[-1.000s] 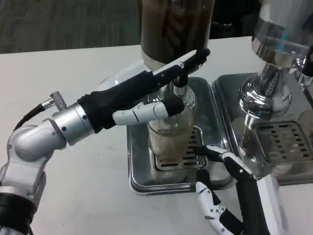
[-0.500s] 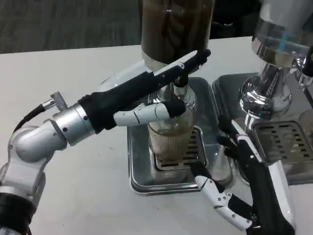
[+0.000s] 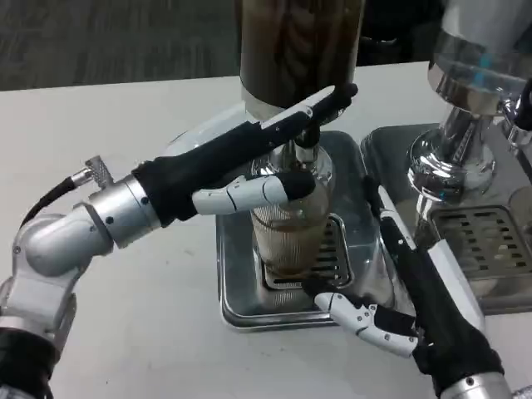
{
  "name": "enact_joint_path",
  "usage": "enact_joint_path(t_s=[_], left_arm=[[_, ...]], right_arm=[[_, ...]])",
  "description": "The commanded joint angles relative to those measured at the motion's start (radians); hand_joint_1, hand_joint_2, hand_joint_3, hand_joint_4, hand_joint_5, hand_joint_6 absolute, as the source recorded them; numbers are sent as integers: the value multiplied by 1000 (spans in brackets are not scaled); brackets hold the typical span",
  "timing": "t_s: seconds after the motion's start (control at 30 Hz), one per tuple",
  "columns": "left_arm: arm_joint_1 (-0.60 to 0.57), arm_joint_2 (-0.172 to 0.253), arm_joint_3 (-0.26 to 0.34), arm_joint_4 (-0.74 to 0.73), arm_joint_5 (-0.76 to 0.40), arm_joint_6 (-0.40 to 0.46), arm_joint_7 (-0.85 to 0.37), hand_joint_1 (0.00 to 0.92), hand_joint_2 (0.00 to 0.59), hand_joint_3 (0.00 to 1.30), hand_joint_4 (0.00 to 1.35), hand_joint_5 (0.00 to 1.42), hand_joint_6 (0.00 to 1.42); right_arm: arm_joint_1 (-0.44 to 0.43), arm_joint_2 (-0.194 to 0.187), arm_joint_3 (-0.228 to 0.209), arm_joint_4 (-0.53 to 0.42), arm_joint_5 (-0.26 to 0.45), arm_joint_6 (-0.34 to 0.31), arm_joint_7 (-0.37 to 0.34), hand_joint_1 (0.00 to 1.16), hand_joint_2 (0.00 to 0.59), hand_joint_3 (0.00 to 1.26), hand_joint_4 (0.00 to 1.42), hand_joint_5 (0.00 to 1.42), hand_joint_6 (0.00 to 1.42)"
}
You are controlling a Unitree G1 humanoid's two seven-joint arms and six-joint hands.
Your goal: Grasp the cup under the faucet to collect the drink, then remove the cup.
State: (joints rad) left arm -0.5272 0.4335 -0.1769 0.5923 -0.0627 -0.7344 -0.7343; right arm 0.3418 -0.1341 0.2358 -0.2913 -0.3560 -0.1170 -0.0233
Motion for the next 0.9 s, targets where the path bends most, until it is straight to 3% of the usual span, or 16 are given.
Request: enact_joint_path(t_s=[0.03, 0.9], left_arm=[[24, 17, -28, 16, 56, 18, -28, 0, 132, 0, 0, 0, 0], [27, 38, -29, 19, 61, 12, -17, 0, 137, 0, 0, 0, 0]], right_arm=[[-40, -13, -20, 32, 19, 20, 27, 720, 209, 0, 0, 0, 0], [-210, 28, -50, 243, 78, 10, 21, 732, 212, 0, 0, 0, 0]])
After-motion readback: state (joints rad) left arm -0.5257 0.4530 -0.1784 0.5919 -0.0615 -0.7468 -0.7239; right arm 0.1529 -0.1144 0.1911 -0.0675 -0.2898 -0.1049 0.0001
